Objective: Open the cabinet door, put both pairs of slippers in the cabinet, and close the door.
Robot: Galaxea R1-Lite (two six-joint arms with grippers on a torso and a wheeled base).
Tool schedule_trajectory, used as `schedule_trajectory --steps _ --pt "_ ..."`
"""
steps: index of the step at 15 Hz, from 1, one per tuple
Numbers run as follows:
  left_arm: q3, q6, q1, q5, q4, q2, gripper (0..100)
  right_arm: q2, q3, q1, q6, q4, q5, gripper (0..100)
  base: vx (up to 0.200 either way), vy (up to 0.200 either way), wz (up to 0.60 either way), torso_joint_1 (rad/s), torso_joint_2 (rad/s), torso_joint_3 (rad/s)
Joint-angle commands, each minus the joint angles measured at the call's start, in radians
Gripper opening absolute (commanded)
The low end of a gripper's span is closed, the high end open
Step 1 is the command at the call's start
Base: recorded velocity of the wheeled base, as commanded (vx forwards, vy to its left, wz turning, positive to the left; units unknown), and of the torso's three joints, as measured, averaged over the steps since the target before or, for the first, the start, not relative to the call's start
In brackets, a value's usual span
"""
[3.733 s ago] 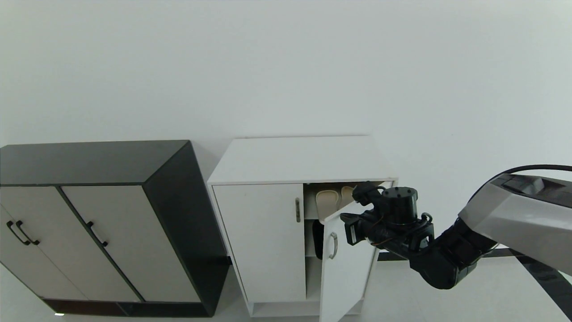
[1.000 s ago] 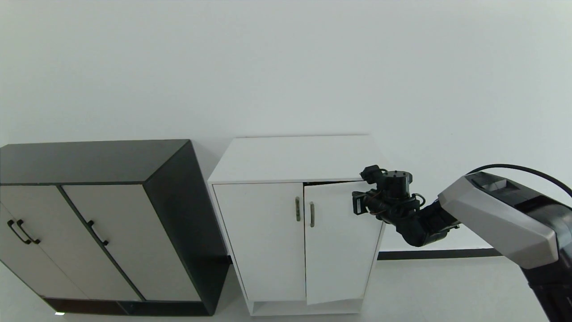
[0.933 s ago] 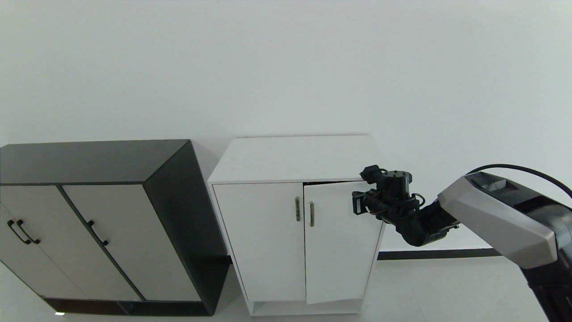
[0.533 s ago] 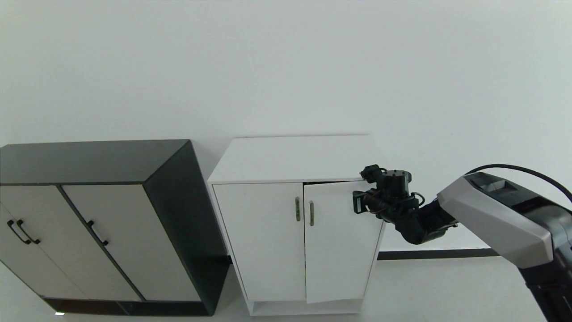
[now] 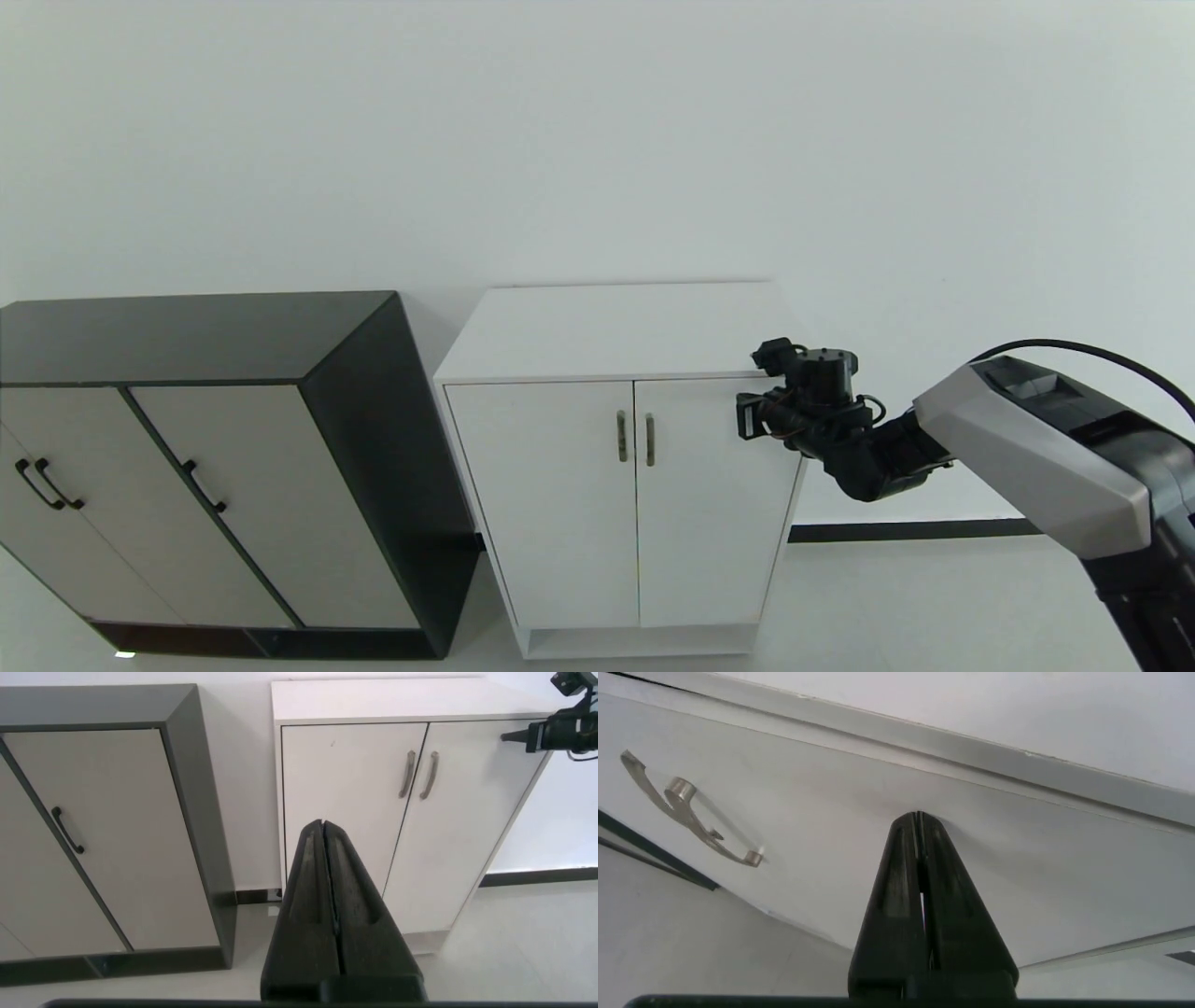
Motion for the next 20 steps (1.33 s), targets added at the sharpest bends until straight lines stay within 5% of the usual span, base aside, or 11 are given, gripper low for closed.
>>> schedule_trajectory --steps 1,13,20 --pt "0.0 0.0 0.0 0.0 0.0 0.001 0 0.007 -0.012 -0.002 -0.001 0.0 0.0 0 0.0 0.0 0.0 0.0 0.0 0.0" --pt "0.0 0.001 0.0 -0.001 0.0 0.001 0 0.002 0.041 0.0 -0.004 -0.034 -0.052 0 0.0 0.0 0.0 0.0 0.0 0.0" --pt "0.0 0.0 0.0 -0.001 0.0 0.001 0 -0.274 0.52 0.004 -0.004 -0.238 -0.063 0 0.0 0.0 0.0 0.0 0.0 0.0"
